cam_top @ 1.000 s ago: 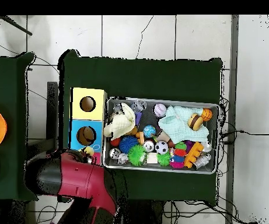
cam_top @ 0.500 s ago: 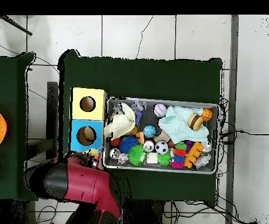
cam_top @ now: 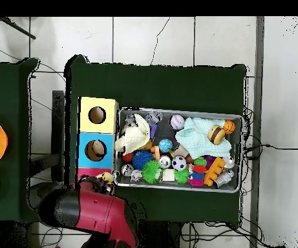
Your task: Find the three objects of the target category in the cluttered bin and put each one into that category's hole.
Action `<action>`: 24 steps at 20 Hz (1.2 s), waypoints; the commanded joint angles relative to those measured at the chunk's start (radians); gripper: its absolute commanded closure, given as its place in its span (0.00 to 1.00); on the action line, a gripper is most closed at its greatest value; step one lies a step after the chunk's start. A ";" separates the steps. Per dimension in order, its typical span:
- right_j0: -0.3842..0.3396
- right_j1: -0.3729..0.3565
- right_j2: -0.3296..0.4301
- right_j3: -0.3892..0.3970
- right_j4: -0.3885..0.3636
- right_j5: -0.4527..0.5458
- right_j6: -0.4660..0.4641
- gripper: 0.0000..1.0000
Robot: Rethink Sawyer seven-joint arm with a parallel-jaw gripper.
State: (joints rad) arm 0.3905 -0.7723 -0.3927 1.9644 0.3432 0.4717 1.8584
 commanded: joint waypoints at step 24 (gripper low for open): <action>0.049 -0.038 0.092 0.132 0.081 -0.048 0.268 1.00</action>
State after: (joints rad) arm 0.4604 -0.8055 -0.3847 2.0482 0.3648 0.4674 1.8712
